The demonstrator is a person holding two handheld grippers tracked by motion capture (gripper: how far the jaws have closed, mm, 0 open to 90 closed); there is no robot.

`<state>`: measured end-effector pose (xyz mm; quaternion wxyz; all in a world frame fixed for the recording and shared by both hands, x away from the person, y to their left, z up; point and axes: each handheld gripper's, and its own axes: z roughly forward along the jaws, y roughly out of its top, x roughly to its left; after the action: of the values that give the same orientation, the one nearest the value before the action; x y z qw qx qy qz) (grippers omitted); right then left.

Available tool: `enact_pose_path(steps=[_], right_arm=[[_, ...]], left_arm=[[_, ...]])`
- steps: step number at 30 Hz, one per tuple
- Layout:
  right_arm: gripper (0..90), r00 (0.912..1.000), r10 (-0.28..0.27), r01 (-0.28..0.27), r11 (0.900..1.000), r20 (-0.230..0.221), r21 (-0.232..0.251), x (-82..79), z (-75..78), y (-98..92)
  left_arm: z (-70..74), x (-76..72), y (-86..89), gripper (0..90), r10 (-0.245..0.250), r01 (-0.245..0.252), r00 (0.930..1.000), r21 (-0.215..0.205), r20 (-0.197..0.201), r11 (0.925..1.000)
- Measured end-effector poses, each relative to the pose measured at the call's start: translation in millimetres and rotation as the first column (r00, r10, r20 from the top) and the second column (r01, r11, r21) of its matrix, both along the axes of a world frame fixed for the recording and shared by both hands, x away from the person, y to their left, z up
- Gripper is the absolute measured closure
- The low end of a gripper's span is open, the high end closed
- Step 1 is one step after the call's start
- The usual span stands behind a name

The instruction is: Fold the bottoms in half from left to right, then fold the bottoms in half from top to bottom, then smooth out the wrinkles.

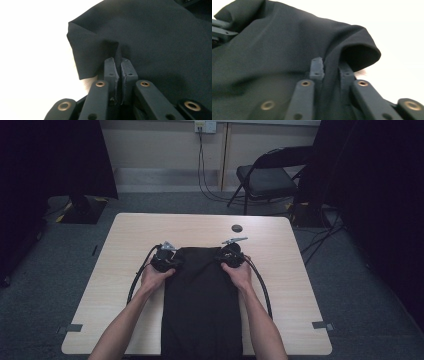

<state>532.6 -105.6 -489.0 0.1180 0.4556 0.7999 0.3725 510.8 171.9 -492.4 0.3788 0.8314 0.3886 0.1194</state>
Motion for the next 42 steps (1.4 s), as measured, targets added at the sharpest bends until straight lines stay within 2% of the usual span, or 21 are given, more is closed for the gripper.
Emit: enact_pose_path(steps=[3,4,5,7,9,15,18,20,21,23,25,26,28,31,33,34,36,38,39,41,42], right_arm=[[82.8,0.9999,0.005,-0.005,1.0,0.014,0.004,0.7,4.7,-1.6],[83.0,0.9998,0.004,-0.004,1.0,0.019,0.009,1.2,7.2,-2.3],[83.4,0.9997,-0.002,0.001,1.0,0.026,0.016,2.0,10.3,-3.3],[83.5,0.9994,-0.01,0.008,0.999,0.034,0.039,4.2,17.5,-5.8],[83.6,0.9987,-0.014,0.012,0.999,0.048,0.038,6.5,25.5,-5.7],[83.8,0.9949,-0.027,0.021,0.998,0.098,0.061,13.2,54.9,-10.8],[83.9,0.9899,-0.054,0.043,0.995,0.131,0.089,16.4,73.6,-18.3],[84.0,0.9854,-0.064,0.05,0.995,0.158,0.089,18.1,87.3,-21.8],[83.9,0.9828,-0.068,0.053,0.994,0.172,0.094,18.8,94.5,-23.3],[83.9,0.9746,-0.082,0.062,0.993,0.209,0.102,19.6,110.6,-26.3],[83.9,0.9677,-0.087,0.06,0.991,0.237,0.119,19.7,127.7,-29.6],[83.9,0.9621,-0.091,0.063,0.991,0.257,0.116,19.2,135.8,-30.9],[83.9,0.9553,-0.094,0.061,0.99,0.28,0.125,16.4,149.5,-33.6],[83.8,0.9515,-0.081,0.039,0.989,0.297,0.145,4.3,157.5,-36.1],[83.4,0.9505,-0.053,0.008,0.989,0.306,0.146,-10.7,157.6,-37.7],[83.2,0.9506,-0.034,-0.009,0.991,0.308,0.136,-20.0,157.6,-38.3],[83.1,0.9492,-0.003,-0.04,0.991,0.315,0.128,-41.3,156.5,-39.4],[83.0,0.9463,0.032,-0.068,0.992,0.322,0.103,-62.3,153.7,-39.9],[82.8,0.9472,0.05,-0.086,0.991,0.317,0.101,-71.8,151.1,-40.4],[82.4,0.9507,0.059,-0.096,0.99,0.304,0.105,-88.1,143.1,-42.1],[82.4,0.9527,0.069,-0.104,0.989,0.296,0.106,-95.3,138.3,-42.5]], left_arm=[[0.2,4.6,4.1,86.8,0.024,-0.025,0.9996,-0.033,-0.017,0.9992],[1.2,6.1,5.5,86.9,0.033,-0.034,0.9993,-0.058,-0.019,0.9977],[3.6,7.7,6.7,87.0,0.036,-0.037,0.9992,-0.055,-0.015,0.9978],[9.3,10.9,6.2,87.0,0.049,-0.049,0.9988,-0.079,-0.005,0.9956],[18.3,14.6,3.0,87.1,0.048,-0.047,0.9987,-0.077,0.017,0.9959],[53.0,24.3,-3.1,87.1,0.058,-0.047,0.9947,-0.121,0.085,0.9916],[75.2,30.5,-4.2,87.2,0.07,-0.05,0.9901,-0.164,0.121,0.9853],[91.5,32.9,-7.6,87.2,0.07,-0.045,0.9842,-0.154,0.163,0.987],[99.6,33.6,-8.6,87.2,0.068,-0.037,0.9829,-0.176,0.171,0.9838],[116.6,33.6,-10.5,87.2,0.067,-0.026,0.9754,-0.19,0.21,0.9815],[132.6,31.5,-12.6,87.1,0.063,-0.019,0.9651,-0.175,0.254,0.9844],[139.6,29.9,-12.7,87.1,0.057,-0.007,0.9632,-0.186,0.263,0.9826],[150.2,24.2,-10.8,87.1,0.056,0.002,0.9552,-0.195,0.291,0.9807],[155.8,8.5,-7.1,87.0,0.032,0.031,0.9488,-0.193,0.314,0.9807],[156.0,-9.9,-6.1,87.0,0.007,0.054,0.9471,-0.18,0.321,0.9823],[156.6,-21.0,-6.3,87.0,-0.016,0.072,0.9417,-0.154,0.336,0.9854],[156.5,-43.6,-5.3,86.9,-0.065,0.123,0.938,-0.151,0.34,0.9809],[153.7,-63.7,-3.7,86.8,-0.1,0.152,0.9322,-0.125,0.348,0.9805],[151.0,-72.0,-1.9,86.8,-0.116,0.168,0.9318,-0.125,0.344,0.9778],[142.3,-86.6,1.7,86.7,-0.126,0.181,0.9374,-0.146,0.325,0.9726],[136.2,-93.8,2.9,86.6,-0.138,0.193,0.937,-0.146,0.321,0.9704]])
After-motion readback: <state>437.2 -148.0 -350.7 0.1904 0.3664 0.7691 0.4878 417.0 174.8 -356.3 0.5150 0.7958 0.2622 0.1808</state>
